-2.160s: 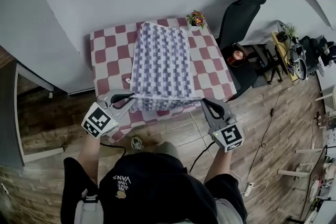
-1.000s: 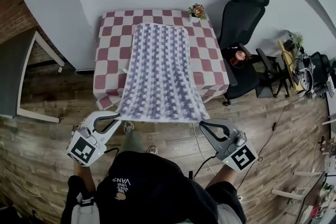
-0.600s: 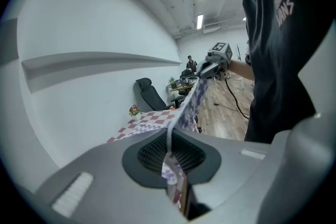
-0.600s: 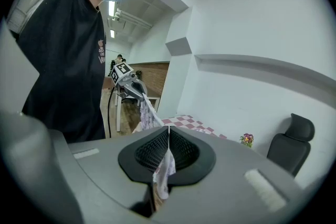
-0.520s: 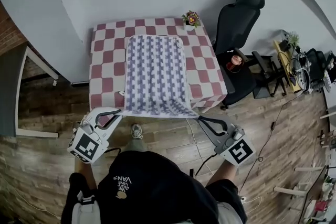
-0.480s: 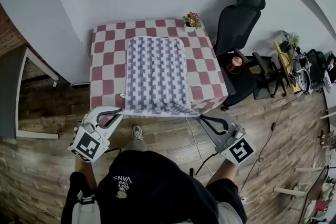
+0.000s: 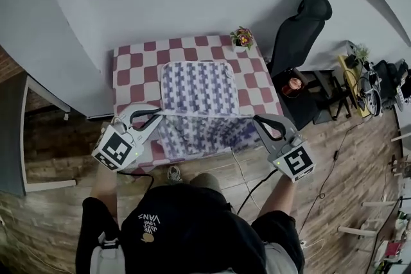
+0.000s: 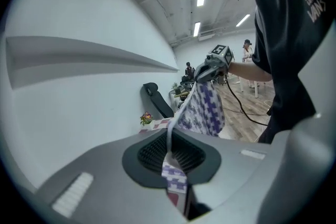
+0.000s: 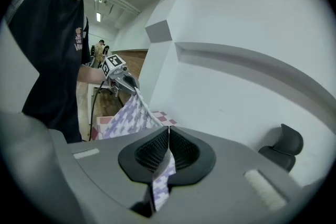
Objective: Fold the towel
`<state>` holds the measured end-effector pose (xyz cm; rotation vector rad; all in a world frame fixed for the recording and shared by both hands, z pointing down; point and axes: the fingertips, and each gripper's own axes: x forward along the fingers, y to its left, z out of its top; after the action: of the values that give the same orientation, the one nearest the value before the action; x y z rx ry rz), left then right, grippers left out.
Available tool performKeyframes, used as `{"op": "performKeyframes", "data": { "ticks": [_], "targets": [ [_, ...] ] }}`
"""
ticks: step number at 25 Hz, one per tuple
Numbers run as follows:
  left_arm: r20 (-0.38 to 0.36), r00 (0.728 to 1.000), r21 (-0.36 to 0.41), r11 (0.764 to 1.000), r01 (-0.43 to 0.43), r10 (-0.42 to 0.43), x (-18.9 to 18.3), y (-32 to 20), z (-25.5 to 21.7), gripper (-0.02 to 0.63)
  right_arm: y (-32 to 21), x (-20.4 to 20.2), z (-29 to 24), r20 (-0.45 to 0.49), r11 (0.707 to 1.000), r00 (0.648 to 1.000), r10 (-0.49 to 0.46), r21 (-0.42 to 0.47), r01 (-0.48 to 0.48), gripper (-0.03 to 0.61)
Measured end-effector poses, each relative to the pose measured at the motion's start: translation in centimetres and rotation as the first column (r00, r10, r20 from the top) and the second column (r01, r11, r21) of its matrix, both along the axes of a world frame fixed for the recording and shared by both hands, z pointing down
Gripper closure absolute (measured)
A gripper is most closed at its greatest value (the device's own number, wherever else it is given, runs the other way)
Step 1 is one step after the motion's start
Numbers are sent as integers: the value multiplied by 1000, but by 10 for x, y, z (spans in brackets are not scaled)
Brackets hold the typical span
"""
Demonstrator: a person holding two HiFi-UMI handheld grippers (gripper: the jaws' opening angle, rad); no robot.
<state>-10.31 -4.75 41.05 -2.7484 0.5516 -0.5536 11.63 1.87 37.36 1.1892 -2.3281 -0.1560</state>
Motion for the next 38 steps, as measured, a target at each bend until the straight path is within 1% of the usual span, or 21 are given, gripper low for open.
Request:
{"op": "performKeyframes", "data": {
  "ticks": [4, 7, 11, 15, 19, 23, 29, 32, 35, 36, 37, 38],
  "targets": [
    [-21, 999, -54, 998, 23, -24, 8, -44, 12, 592, -49, 7, 9, -17, 1000, 1000, 9, 0, -10, 565],
    [-23, 999, -101, 994, 42, -44, 15, -75, 31, 592, -87, 16, 24, -50, 1000, 999, 6, -2, -6, 565],
    [13, 994, -167, 980, 105, -105, 24, -113, 65, 592, -131, 26, 57, -105, 997, 994, -28, -73, 20, 565],
    [66, 981, -237, 952, 195, -184, 33, -154, 105, 592, -181, 40, 98, -103, 986, 992, -68, -161, 51, 566],
    [140, 955, -285, 913, 291, -261, 38, -194, 140, 592, -231, 49, 136, -70, 972, 994, -88, -223, 71, 565],
    [171, 928, -310, 876, 369, -330, 44, -231, 168, 592, -272, 55, 171, -109, 966, 987, -118, -245, 88, 565],
    [267, 864, -350, 793, 499, -426, 38, -269, 212, 592, -316, 52, 220, -105, 951, 985, -136, -291, 101, 565],
    [316, 833, -350, 761, 547, -454, 39, -283, 230, 592, -333, 54, 238, -73, 945, 991, -115, -314, 86, 565],
    [395, 791, -330, 732, 597, -467, 38, -285, 242, 589, -340, 50, 253, -32, 938, 995, -92, -338, 76, 563],
    [417, 772, -326, 714, 619, -479, 36, -284, 246, 586, -340, 50, 256, -16, 936, 997, -78, -346, 68, 558],
    [430, 751, -325, 691, 646, -500, 32, -283, 249, 577, -341, 52, 259, -3, 934, 999, -54, -354, 49, 552],
    [433, 731, -325, 665, 672, -527, 27, -282, 251, 526, -342, 57, 263, 5, 932, 1000, -18, -362, 19, 519]
  ]
}}
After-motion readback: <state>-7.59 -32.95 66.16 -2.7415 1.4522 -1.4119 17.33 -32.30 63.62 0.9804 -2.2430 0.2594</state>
